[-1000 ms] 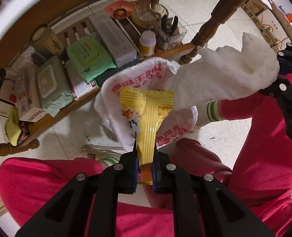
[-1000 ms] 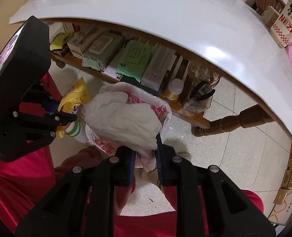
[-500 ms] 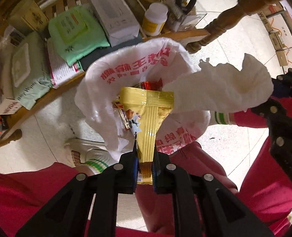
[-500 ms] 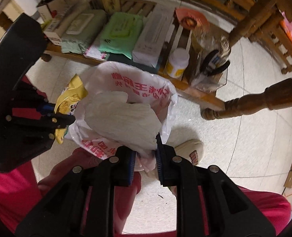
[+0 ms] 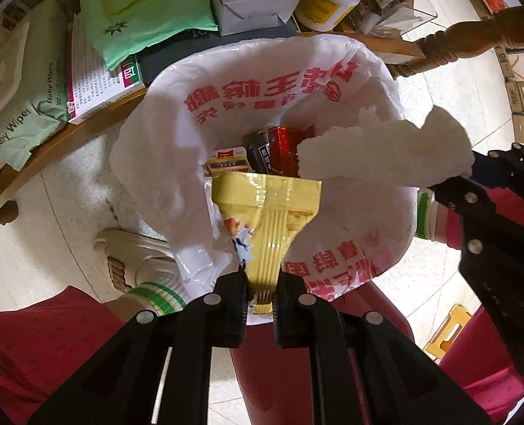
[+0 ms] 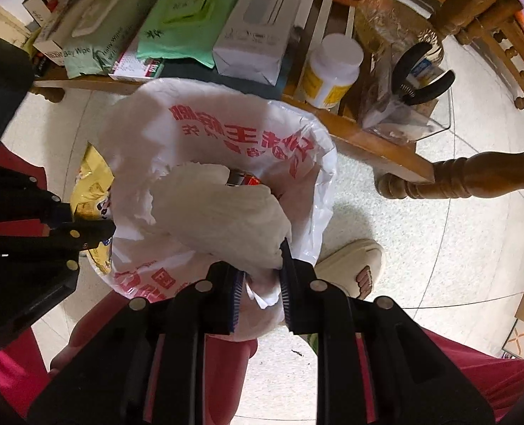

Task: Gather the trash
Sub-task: 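Open both grippers to drop the tissue and wrapper into the bag, then raise both tools back up over the table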

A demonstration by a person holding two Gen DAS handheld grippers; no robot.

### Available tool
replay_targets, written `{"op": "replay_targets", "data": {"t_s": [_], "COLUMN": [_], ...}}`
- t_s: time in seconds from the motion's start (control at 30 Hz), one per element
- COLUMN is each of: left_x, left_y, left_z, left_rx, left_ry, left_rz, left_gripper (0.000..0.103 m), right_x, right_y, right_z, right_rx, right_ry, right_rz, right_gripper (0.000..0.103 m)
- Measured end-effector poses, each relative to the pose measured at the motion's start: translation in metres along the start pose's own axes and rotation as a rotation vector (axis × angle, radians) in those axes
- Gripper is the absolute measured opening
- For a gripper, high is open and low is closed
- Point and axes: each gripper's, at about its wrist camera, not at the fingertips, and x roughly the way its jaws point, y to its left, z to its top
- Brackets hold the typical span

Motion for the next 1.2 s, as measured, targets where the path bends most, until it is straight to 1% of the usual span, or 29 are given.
{"op": "replay_targets", "data": {"t_s": [0.23, 0.37, 0.4, 0.47, 0.5, 0.53, 0.57, 0.6, 0.67, 0.73, 1.2], "left_x": [0.012, 0.012, 0.012, 0.012, 0.012, 0.012, 0.012, 0.01, 0.008, 0.006, 0.001], "left_y": [0.003, 0.003, 0.003, 0.003, 0.004, 0.005, 0.006, 0.006, 0.006, 0.006, 0.005], "left_z": [0.003, 0.005, 0.005, 0.006, 0.007, 0.007, 0.007, 0.008, 0.008, 0.008, 0.003], "left_rx": [-0.014, -0.014, -0.014, -0.018, -0.019, -0.021, -0.022, -0.023, -0.022, -0.026, -0.022], "left_ry": [0.025, 0.022, 0.023, 0.023, 0.024, 0.03, 0.028, 0.022, 0.018, 0.009, 0.0], "left_rz": [0.014, 0.029, 0.029, 0.031, 0.035, 0.042, 0.044, 0.044, 0.043, 0.037, 0.057], "left_gripper": [0.011, 0.012, 0.014, 0.02, 0.03, 0.046, 0.052, 0.057, 0.059, 0.065, 0.07], "right_x": [0.014, 0.017, 0.018, 0.018, 0.018, 0.017, 0.016, 0.017, 0.016, 0.018, 0.013], "right_y": [0.001, 0.003, 0.002, 0.001, 0.0, -0.001, -0.002, -0.003, -0.004, -0.004, -0.002], "right_z": [0.007, 0.008, 0.009, 0.009, 0.01, 0.01, 0.011, 0.011, 0.012, 0.012, 0.006], "right_rx": [0.005, 0.01, 0.012, 0.023, 0.027, 0.03, 0.034, 0.038, 0.042, 0.041, 0.046], "right_ry": [0.026, 0.024, 0.026, 0.024, 0.02, 0.016, 0.011, 0.008, 0.007, 0.009, 0.0], "right_rz": [0.026, 0.048, 0.052, 0.058, 0.056, 0.052, 0.049, 0.049, 0.051, 0.05, 0.05], "right_gripper": [0.019, 0.02, 0.021, 0.033, 0.037, 0.046, 0.049, 0.049, 0.05, 0.051, 0.054]}}
